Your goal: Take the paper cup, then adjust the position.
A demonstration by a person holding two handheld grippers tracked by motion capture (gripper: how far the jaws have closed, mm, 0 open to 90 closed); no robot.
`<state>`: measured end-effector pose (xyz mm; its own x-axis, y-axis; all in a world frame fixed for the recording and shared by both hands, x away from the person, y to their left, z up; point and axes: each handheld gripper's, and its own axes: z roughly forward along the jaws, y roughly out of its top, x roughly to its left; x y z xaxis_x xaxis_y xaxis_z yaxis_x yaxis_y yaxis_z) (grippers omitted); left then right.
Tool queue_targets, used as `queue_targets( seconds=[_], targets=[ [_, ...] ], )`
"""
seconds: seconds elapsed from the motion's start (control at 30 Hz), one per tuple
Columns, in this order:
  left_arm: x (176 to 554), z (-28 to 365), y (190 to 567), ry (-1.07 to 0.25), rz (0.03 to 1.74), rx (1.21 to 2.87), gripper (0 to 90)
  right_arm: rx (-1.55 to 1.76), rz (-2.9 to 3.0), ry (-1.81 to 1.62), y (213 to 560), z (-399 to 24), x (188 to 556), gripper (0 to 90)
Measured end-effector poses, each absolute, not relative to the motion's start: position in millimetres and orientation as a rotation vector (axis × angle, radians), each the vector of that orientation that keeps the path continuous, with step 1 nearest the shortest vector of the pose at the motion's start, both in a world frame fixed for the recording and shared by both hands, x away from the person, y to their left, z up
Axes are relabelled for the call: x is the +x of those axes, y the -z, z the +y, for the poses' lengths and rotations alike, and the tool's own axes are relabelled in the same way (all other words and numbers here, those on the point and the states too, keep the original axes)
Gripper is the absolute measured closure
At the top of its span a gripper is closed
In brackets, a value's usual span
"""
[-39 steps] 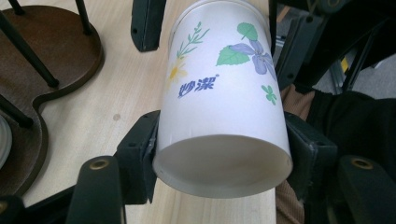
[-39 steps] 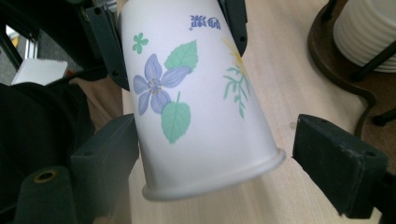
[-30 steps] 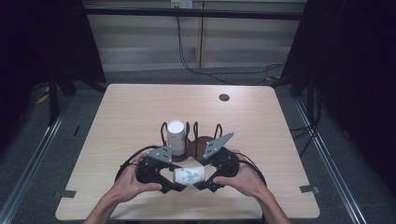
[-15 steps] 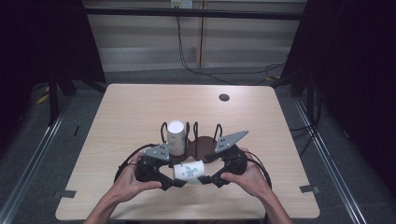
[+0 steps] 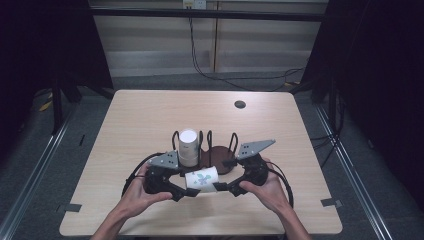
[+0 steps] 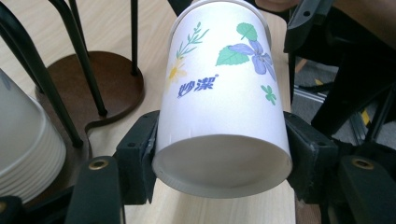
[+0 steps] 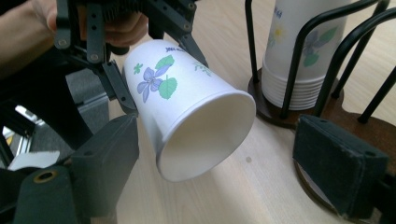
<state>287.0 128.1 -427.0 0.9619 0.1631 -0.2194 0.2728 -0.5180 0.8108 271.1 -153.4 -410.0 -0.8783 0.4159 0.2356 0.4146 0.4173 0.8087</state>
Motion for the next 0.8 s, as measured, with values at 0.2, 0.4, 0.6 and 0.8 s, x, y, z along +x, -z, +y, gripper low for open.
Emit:
queue_targets(
  seconds=[0.2, 0.4, 0.6, 0.8],
  targets=[
    [287, 129, 425, 0.126, 0.313, 2.102, 36.4, 0.787, 2.619, -1.574, 411, -155, 271, 14.2],
    [288, 132, 422, 0.121, 0.324, 2.074, 36.2, 0.787, 2.589, -1.622, 411, -155, 271, 14.3],
    [286, 134, 418, 0.111, 0.322, 2.051, 36.1, 0.809, 2.579, -1.657, 417, -155, 272, 13.9],
    [285, 135, 415, 0.102, 0.323, 2.037, 36.1, 0.794, 2.556, -1.705, 418, -154, 270, 13.9]
  ],
)
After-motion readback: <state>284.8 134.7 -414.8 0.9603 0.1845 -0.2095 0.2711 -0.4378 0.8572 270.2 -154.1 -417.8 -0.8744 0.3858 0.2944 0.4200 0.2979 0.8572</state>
